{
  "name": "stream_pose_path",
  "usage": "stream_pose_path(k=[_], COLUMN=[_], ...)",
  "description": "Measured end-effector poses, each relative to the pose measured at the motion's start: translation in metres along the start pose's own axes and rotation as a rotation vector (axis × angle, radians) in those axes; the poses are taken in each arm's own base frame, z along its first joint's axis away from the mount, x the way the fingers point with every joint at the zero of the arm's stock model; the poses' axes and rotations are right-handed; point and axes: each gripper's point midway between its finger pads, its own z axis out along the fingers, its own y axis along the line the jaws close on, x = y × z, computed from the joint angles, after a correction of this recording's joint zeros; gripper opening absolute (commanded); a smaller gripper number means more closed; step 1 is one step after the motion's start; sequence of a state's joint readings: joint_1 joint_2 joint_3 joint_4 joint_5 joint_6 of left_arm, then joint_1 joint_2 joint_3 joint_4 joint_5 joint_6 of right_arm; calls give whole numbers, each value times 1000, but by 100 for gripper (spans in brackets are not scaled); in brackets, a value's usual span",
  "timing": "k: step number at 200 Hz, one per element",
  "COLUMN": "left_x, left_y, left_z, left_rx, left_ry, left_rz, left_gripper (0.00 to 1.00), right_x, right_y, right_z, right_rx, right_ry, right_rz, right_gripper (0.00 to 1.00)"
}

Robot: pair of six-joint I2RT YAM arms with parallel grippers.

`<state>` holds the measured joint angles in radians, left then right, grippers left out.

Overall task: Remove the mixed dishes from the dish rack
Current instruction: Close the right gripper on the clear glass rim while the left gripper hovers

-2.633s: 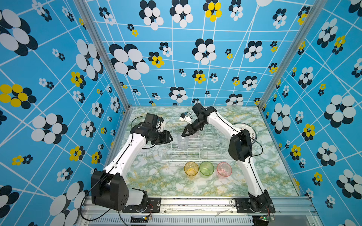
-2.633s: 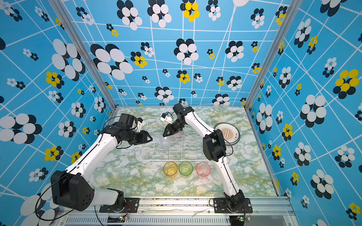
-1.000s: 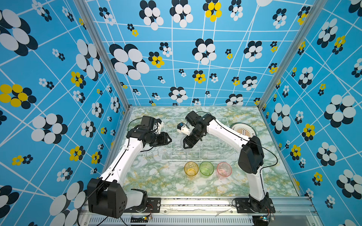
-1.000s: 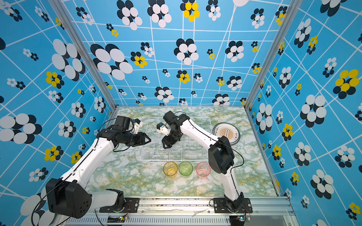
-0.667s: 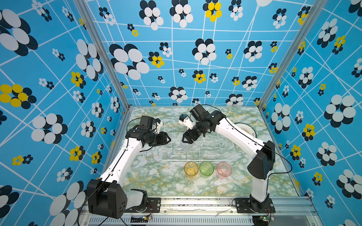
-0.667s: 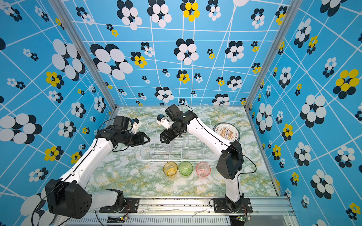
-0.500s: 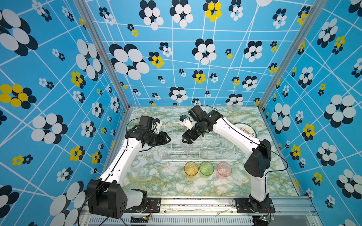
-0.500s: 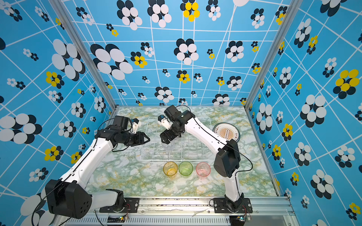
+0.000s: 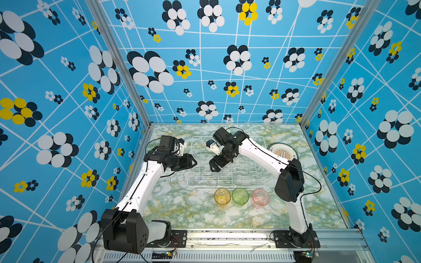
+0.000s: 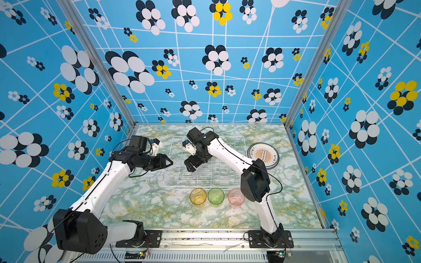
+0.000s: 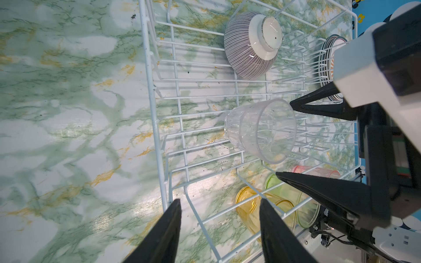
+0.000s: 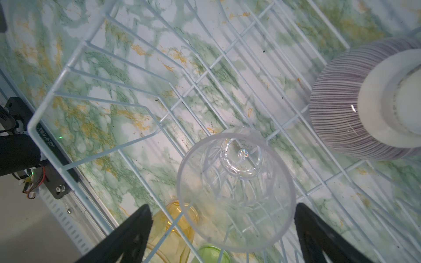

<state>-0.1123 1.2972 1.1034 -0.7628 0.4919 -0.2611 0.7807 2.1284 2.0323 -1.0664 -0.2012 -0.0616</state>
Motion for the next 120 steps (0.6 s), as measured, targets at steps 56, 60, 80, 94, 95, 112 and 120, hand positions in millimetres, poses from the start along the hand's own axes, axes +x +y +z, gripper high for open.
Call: stream_pose_path(k=[56,60,80,94,95,112,120], left_x=[2,2,4,3,3,3,3], left_y=[5,6,7,7,7,8,8], left_z=[-2,-1,-1,-1,-1,-1,-1], left_rx=[5,5,4,4,4,5,5], left_ry=[-2,-1,2,1,1,1,1], left_rz=[-17,-18,-17,-15,-15,-12,-12], left_gripper=[56,56,56,56,56,56,56], right_x=[-5,-5,-1,2,2,2,3], right_y=[3,2,-1,-4,-4,-7,-9], right_z=[12,14,24,29,30,36,38], right_rx=[-3,1,16,28,28,42,48], right_ry=[25,29,63,87,88,105,112], right_rz=[5,6,12,16,16,19,20], right_gripper=[99,99,99,99,99,99,99])
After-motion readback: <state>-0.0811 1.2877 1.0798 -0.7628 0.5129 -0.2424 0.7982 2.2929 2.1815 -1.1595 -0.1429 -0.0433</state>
